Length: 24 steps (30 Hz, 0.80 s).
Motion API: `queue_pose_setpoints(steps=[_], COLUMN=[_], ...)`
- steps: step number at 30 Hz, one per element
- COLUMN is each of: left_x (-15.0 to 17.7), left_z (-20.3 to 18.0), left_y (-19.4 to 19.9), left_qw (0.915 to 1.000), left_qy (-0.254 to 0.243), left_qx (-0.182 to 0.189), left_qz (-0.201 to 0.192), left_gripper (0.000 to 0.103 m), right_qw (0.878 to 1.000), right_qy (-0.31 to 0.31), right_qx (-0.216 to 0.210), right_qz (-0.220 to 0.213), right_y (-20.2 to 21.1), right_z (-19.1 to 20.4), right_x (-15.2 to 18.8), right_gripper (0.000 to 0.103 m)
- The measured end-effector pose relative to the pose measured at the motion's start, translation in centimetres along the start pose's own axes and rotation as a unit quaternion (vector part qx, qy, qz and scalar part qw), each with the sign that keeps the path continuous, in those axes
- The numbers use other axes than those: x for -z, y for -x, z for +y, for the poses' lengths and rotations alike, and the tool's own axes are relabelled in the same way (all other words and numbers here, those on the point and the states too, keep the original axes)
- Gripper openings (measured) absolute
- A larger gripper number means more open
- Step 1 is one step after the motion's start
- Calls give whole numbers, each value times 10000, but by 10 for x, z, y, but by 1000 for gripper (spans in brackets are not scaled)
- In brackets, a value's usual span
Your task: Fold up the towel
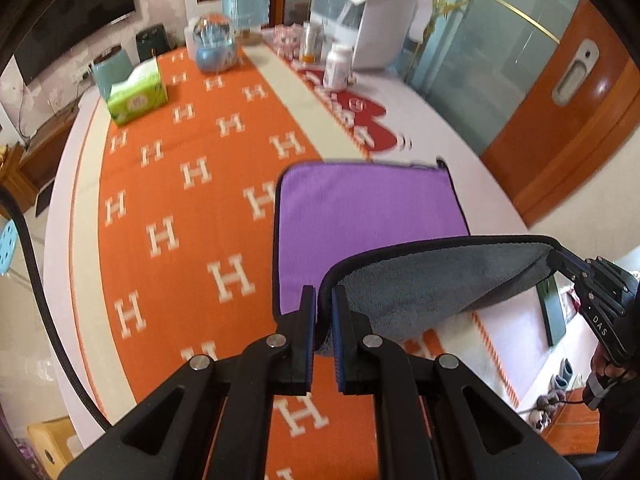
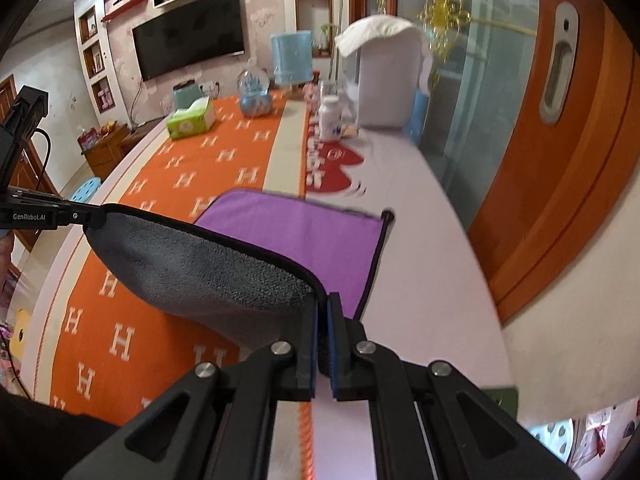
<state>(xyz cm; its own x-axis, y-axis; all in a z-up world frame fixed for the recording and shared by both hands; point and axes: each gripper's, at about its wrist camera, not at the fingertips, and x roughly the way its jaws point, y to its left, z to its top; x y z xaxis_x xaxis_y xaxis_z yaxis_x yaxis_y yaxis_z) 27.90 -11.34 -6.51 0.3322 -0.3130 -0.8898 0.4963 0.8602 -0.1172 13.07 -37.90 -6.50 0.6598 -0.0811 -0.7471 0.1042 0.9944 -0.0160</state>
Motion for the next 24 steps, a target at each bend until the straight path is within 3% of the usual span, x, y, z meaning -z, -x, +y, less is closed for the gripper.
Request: queue_pose_setpoints(steps=[11, 14, 24], left_x=[-53, -60, -85], left_z=[4, 3, 28], left_y=[-16, -28, -75], left_qw=[9982, 9972, 9945], left_qy=[106, 51, 685], left_qx=[-19, -196, -279], left_qz=[-591, -717, -746], left_gripper=[5, 5, 4], right_qw=[9981, 9973, 9952], right_qy=[191, 236, 417], right_qx=[313, 405, 672], right_qz=[-503, -571, -583], right_y=[-27, -39, -89], right_z=[-5, -5, -9], right_x=[-40, -47, -62], right_gripper=[4, 4, 4])
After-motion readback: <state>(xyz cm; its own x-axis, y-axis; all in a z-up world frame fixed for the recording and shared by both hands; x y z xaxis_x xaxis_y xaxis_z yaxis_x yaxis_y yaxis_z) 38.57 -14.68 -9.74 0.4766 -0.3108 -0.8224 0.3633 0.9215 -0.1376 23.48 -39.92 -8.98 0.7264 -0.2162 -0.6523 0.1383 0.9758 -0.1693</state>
